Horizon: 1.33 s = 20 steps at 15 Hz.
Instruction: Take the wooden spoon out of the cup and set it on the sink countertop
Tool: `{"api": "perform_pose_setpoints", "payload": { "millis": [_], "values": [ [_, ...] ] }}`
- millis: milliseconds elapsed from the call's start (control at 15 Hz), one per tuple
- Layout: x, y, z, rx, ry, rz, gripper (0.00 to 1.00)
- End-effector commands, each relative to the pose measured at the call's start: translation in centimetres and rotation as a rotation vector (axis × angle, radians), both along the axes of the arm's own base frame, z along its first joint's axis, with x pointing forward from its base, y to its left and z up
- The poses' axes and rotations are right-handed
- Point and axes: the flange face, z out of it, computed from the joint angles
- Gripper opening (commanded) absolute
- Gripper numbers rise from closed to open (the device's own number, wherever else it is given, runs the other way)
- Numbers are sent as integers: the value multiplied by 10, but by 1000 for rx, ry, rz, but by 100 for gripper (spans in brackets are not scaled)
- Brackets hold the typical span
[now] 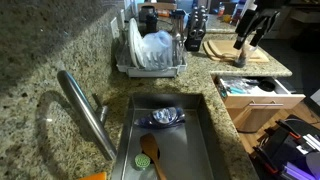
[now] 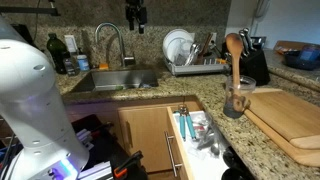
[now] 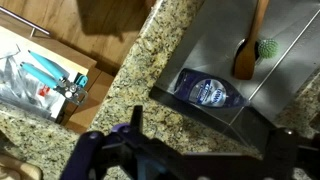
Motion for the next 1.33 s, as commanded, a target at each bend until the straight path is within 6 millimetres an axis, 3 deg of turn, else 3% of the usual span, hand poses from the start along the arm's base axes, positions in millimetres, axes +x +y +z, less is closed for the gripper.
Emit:
{"api": "perform_pose_setpoints", "payload": {
  "millis": [0, 67, 267, 533, 667, 733, 933, 1133, 1267],
  "values": [
    [0, 0, 0, 0, 1, 0, 100],
    [0, 0, 0, 0, 1, 0, 100],
    [43, -24, 5, 47, -201, -108, 100],
    [74, -89, 30, 71, -431, -250, 100],
    [75, -108, 39, 79, -527, -330, 100],
    [73, -99, 34, 79, -465, -274, 100],
    [75, -114, 43, 51, -542, -329, 100],
    [59, -152, 81, -100, -668, -410, 100],
    [46, -189, 95, -183, -666, -510, 100]
  ]
}}
